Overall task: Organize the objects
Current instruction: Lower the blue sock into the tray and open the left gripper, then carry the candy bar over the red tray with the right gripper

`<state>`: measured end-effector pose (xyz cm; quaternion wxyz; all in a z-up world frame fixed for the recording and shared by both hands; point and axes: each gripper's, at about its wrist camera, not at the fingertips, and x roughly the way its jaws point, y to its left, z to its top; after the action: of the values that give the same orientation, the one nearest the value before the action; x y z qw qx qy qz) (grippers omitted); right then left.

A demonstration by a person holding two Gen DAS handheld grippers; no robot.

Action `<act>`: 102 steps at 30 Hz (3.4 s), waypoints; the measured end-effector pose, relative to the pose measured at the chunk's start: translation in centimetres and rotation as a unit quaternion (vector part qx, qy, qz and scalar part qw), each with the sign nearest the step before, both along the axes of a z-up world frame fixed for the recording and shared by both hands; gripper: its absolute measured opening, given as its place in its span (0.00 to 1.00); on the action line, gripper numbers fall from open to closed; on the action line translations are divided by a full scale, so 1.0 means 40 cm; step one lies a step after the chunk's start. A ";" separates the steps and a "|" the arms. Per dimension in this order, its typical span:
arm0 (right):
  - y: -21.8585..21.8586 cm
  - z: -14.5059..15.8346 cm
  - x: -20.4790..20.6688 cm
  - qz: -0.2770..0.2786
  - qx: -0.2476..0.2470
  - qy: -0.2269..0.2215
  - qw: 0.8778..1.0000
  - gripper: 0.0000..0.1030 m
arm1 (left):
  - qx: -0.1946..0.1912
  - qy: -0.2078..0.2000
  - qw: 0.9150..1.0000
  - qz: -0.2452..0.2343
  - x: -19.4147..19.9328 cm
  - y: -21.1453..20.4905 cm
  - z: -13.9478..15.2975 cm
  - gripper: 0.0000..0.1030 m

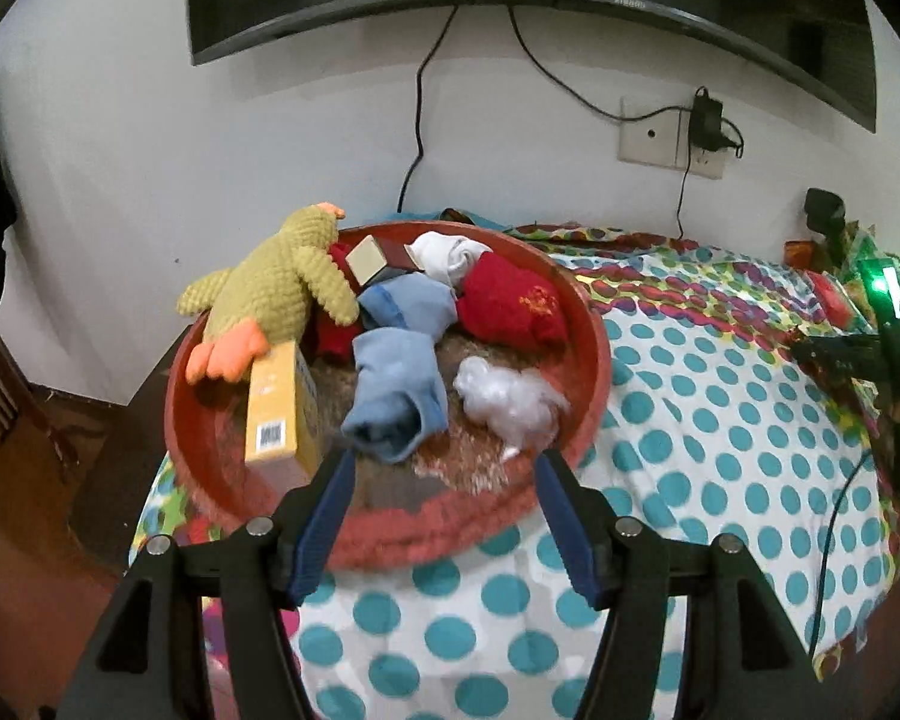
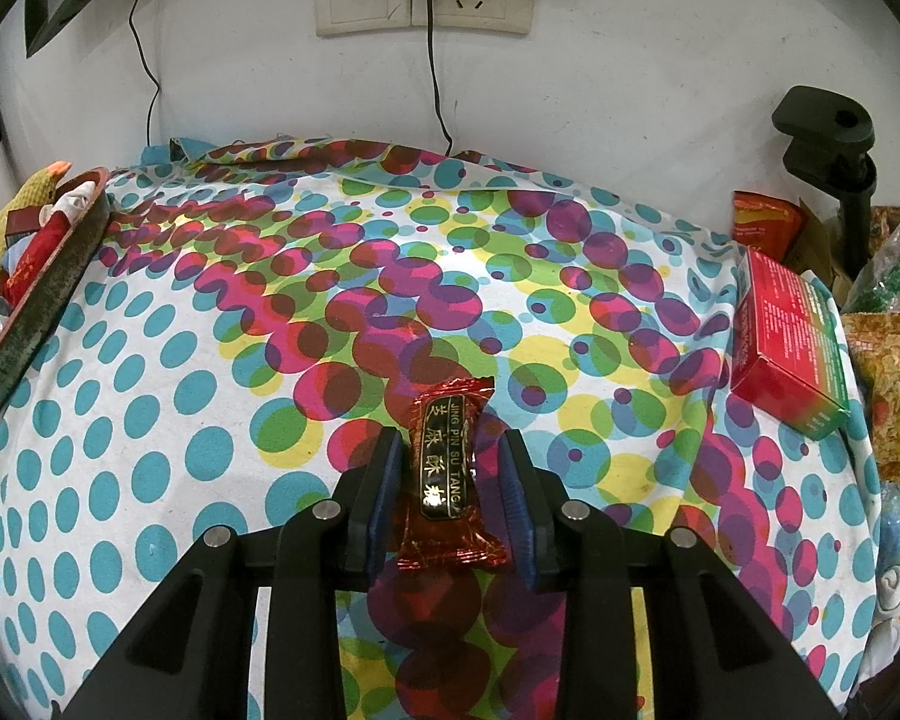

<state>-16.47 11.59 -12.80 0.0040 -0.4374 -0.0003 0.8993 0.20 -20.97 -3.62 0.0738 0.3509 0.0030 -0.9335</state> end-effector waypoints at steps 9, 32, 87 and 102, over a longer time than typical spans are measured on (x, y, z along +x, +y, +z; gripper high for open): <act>0.005 0.005 0.005 -0.002 0.009 0.000 1.000 0.31 | 0.015 0.003 1.000 0.012 0.047 -0.010 -0.022 0.63; 0.005 0.016 0.004 -0.050 0.016 -0.010 0.999 0.18 | -0.035 0.013 0.998 0.045 0.074 -0.047 -0.004 0.63; -0.710 0.191 -0.002 0.222 -0.032 -0.018 0.974 0.19 | 0.050 -0.006 0.988 0.146 0.093 -0.224 0.006 0.63; -0.692 0.186 0.027 0.207 -0.022 -0.019 0.978 0.53 | 0.038 -0.027 0.986 0.158 0.087 -0.219 0.009 0.63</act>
<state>-15.39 -16.11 -5.37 -0.1917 -0.4450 -0.0712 0.8719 3.70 -29.73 -3.27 0.2071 0.3734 0.0921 -0.8995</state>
